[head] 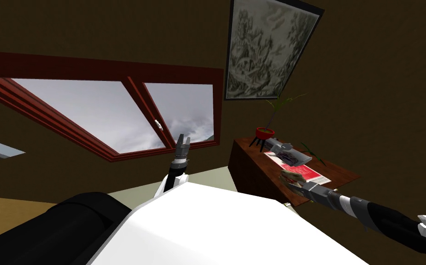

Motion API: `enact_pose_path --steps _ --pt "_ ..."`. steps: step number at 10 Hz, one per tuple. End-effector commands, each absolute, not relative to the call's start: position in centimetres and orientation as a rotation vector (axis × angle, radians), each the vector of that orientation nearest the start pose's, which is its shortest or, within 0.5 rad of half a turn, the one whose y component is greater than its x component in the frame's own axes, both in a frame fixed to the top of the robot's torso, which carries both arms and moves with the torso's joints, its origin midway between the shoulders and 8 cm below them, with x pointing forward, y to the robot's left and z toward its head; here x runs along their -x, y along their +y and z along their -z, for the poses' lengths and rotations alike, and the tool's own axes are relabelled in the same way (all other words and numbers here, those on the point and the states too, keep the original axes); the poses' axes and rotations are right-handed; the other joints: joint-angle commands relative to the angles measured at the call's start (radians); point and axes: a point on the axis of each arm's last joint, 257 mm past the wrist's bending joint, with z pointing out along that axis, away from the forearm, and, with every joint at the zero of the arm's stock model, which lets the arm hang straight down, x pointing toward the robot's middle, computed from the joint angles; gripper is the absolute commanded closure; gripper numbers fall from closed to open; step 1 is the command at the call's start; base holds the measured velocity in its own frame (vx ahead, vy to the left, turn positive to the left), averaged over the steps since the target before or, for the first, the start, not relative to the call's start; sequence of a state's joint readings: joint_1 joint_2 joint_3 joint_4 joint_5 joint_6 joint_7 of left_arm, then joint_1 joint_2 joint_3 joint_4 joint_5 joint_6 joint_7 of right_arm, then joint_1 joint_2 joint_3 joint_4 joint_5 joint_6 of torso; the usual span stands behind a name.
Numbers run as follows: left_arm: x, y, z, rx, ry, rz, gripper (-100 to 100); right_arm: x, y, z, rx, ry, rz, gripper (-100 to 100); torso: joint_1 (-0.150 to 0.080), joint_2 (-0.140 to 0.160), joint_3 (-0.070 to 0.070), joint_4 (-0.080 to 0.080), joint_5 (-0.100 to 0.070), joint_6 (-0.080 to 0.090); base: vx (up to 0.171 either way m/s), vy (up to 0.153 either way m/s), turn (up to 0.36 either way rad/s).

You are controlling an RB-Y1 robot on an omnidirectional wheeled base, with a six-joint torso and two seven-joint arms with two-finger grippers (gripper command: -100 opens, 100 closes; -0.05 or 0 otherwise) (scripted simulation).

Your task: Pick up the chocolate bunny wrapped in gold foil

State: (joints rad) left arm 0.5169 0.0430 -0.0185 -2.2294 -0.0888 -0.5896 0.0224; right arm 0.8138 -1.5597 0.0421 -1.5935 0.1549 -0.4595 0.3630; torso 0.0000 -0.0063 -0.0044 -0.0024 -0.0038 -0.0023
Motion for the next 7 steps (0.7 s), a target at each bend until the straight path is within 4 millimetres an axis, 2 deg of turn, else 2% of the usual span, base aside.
enact_pose_path --steps 1,4,7 --pt "-34.0 25.8 -1.1 0.560 0.683 1.294 0 -28.3 -51.8 28.1 0.562 2.317 -0.097 100 0.000 0.000 0.000 0.000 0.000 0.000 -0.044 -0.016 0.069" --pt "-34.0 25.8 -1.1 0.560 0.683 1.294 0 -29.4 -51.8 27.7 0.551 2.324 -0.086 100 -0.001 0.006 0.003 0.001 -0.001 -0.001 -0.104 -0.025 0.071" --pt "-34.0 25.8 -1.1 0.560 0.683 1.294 0 -30.1 -51.7 27.4 0.529 2.330 -0.083 100 -0.001 0.003 0.002 0.001 -0.001 0.000 -0.050 -0.020 0.038"
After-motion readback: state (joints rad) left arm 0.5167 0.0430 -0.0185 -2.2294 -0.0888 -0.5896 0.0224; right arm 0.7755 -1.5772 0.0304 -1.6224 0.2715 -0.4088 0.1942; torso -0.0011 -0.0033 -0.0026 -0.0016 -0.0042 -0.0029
